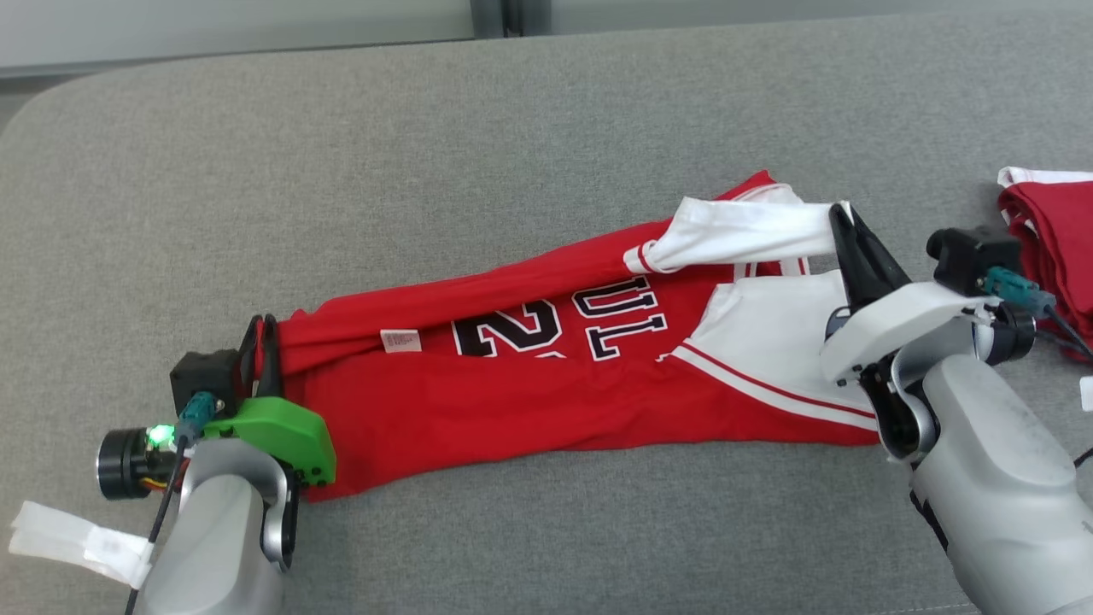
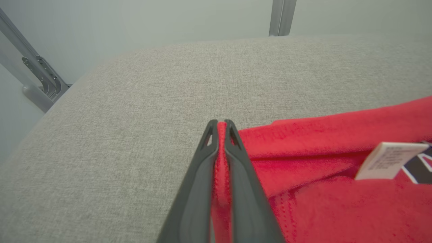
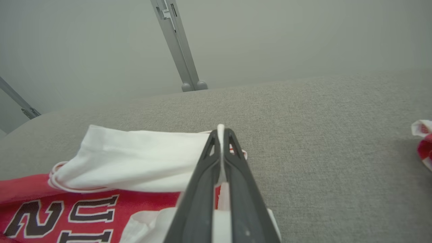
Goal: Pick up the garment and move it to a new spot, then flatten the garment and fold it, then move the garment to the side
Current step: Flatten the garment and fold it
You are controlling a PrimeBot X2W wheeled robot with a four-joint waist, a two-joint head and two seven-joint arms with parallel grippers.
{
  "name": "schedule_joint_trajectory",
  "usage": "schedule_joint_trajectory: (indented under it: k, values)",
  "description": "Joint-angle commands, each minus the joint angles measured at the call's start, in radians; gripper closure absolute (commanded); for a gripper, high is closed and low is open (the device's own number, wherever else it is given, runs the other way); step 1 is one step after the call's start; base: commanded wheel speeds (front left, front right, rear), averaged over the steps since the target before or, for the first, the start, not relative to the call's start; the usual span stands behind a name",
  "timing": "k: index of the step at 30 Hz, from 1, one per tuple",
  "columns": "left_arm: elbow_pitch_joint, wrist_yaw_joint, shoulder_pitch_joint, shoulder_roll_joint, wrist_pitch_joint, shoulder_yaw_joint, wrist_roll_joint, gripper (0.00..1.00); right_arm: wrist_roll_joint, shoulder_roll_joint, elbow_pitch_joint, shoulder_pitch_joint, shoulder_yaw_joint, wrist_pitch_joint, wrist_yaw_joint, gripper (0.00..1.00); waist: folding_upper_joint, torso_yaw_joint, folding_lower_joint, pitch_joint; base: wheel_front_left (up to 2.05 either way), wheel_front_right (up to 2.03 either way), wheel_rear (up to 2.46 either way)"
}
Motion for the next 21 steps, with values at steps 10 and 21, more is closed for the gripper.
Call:
schedule_joint_trajectory:
  k: [10, 21]
  values:
    - [0.013, -0.01, 0.135, -0.015, 0.001, 0.034, 0.033, 1.0, 0.014, 0.042, 0.027, 0.149, -0.04, -0.002, -0.002, 1.0, 0.0, -0.05, 0.0, -0.102, 0.0, 0.0, 0.0]
    - [-0.145, 0.045, 0.277, -0.061, 0.001, 0.095, 0.072, 0.0, -0.006, 0.082, 0.053, 0.176, -0.1, -0.002, -0.002, 0.0, 0.0, -0.031, 0.0, -0.12, 0.0, 0.0, 0.0]
